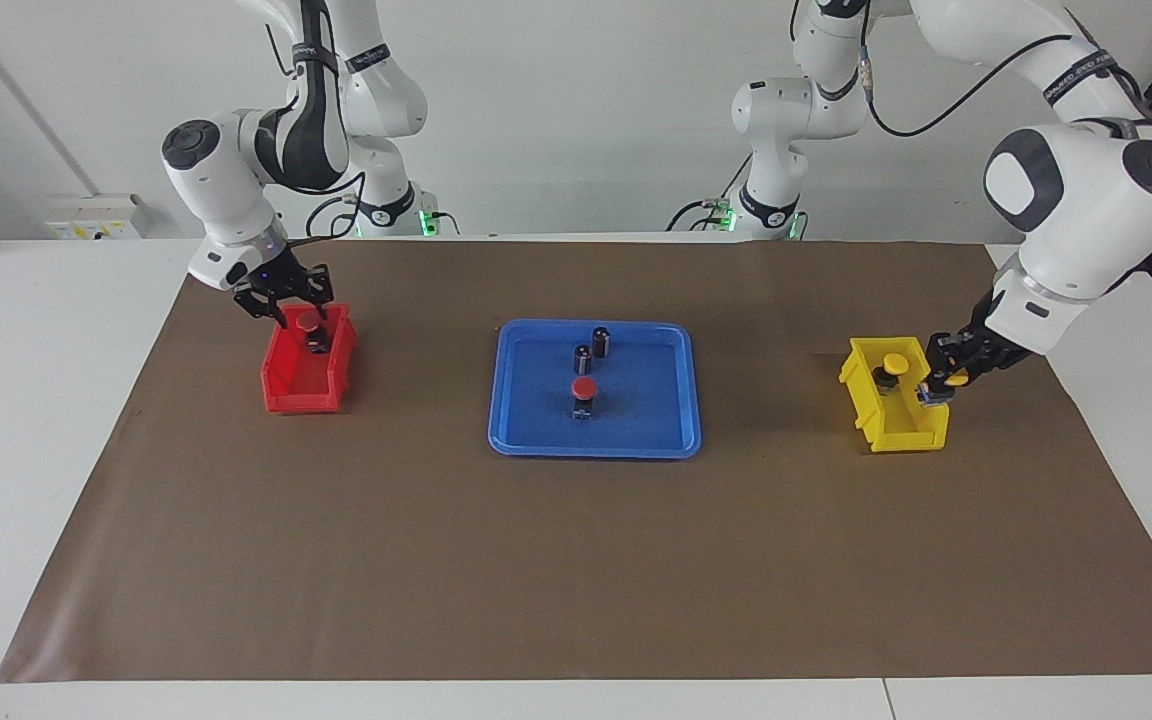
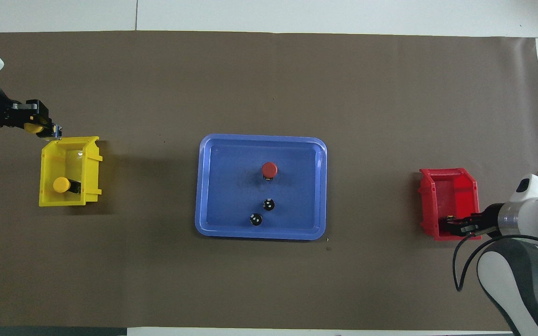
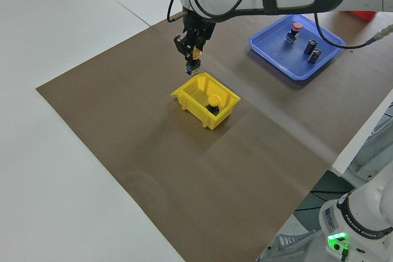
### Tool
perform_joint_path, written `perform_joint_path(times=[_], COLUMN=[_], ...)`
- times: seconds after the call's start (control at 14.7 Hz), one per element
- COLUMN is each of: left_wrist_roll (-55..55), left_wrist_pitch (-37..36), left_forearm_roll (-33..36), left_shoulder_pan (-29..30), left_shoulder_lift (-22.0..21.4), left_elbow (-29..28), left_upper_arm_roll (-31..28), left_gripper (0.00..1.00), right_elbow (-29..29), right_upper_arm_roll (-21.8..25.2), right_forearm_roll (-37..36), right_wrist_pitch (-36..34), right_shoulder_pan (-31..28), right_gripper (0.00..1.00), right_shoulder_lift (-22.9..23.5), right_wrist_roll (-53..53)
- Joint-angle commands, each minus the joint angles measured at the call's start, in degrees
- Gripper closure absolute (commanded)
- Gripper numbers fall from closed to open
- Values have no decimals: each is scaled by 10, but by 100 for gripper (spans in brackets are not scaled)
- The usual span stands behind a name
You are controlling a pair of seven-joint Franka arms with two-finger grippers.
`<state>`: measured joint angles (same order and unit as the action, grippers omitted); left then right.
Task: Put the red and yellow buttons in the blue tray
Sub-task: 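Release the red button in the tray while the left gripper grasps a yellow button, then carry the yellow button with the left gripper and drop it in the tray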
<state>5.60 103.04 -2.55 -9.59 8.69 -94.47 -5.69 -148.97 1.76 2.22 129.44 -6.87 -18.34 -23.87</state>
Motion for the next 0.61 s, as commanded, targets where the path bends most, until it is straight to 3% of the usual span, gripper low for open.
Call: perform_joint_path(times=[0.0,0.14,0.34,0.55], left_wrist_roll=[154,217,322,333], left_wrist_pitch=[-1,10,93,157], left_forearm_roll=[2,-3,-7,-8], left_shoulder_pan=[-110,-174,-249,-283], left_shoulder_lift=[1,-3,2,10], left_elbow=[-6,-21,-73,-122], left_upper_arm_roll=[-2,0,0,2], left_gripper=[99,99,99,99], right_elbow=[-13,-13,-13,-14], right_upper_arm_roll=[-6,-6,-6,-5], right_forearm_roll=[1,1,1,1], right_wrist_pitch=[24,24,28,22], right_shoulder_pan=[-9,-9,-10,-10], right_gripper=[37,38,39,39], right_shoulder_lift=[6,6,17,17], right_wrist_roll=[-14,-14,-14,-14])
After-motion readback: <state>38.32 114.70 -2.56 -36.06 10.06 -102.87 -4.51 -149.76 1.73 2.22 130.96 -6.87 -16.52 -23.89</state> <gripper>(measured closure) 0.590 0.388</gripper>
